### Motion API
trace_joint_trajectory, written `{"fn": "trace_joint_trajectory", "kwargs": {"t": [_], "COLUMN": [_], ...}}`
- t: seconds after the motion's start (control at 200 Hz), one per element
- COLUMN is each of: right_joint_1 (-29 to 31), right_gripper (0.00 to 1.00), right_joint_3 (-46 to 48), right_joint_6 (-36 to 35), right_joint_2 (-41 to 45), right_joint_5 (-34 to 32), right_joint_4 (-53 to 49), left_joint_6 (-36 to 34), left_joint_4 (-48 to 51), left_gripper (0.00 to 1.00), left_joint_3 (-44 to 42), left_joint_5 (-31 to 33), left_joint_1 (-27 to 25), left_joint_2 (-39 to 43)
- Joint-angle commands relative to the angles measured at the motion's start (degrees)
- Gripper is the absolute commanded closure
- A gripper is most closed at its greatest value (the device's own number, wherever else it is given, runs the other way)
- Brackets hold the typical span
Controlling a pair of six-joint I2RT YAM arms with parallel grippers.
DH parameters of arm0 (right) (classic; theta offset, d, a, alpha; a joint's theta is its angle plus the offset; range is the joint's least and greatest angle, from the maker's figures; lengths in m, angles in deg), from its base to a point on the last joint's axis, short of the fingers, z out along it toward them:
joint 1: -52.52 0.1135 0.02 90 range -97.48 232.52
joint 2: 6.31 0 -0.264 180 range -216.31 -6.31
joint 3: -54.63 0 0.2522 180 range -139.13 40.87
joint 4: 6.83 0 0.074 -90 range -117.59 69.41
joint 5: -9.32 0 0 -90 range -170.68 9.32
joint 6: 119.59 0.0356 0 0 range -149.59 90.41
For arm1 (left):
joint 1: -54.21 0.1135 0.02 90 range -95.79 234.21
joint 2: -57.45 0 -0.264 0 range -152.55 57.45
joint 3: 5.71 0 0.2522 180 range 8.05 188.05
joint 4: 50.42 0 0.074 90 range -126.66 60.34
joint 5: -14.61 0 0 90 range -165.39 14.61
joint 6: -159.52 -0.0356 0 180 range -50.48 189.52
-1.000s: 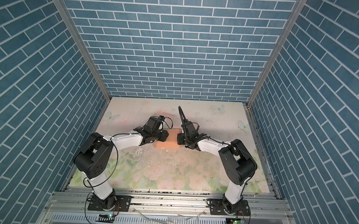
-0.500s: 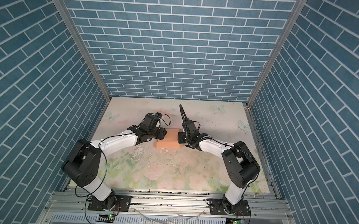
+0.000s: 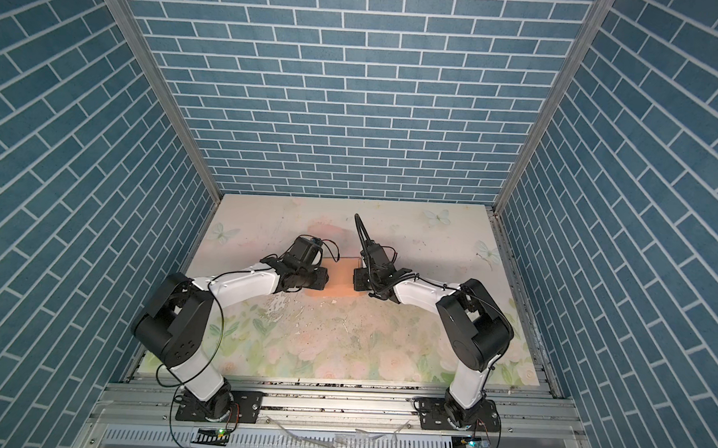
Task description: Fold the paper box
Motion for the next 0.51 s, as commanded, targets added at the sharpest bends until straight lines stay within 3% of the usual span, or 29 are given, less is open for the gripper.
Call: {"fn": "trace_joint_trajectory", "kwargs": {"t": [0.0,0.16,0.265,0.5], "right_joint_1": [0.1,0.1,-0.1,0.3], "right_gripper": [0.85,0.85,0.84,0.62], "right_joint_3": [0.3,-1.2,-1.9,1.7], "right_joint_6": [0.8,0.0,-0.1,4.2], "right_joint_2": [-1.6,0.4,3.4,11.2], "right_joint_5": [-0.1,-0.2,-0.2,1.2], "right_joint_4": [-0.9,-3.3,-5.8,-7.9], "left_joint_6": [1.2,0.7,1.0,5.4], "left_joint_4": [1.8,5.7,10.2,17.4], "left_gripper": [0.56,0.55,0.45,0.35], "left_joint_3": [-0.2,2.5,4.2,-0.3], "left_joint_5": [-1.0,-0.2,0.6,2.0], "left_joint_1": [-0.5,-0.5,-0.5,-0.4], "left_joint_2": [-1.9,0.8,3.9,13.5]}}
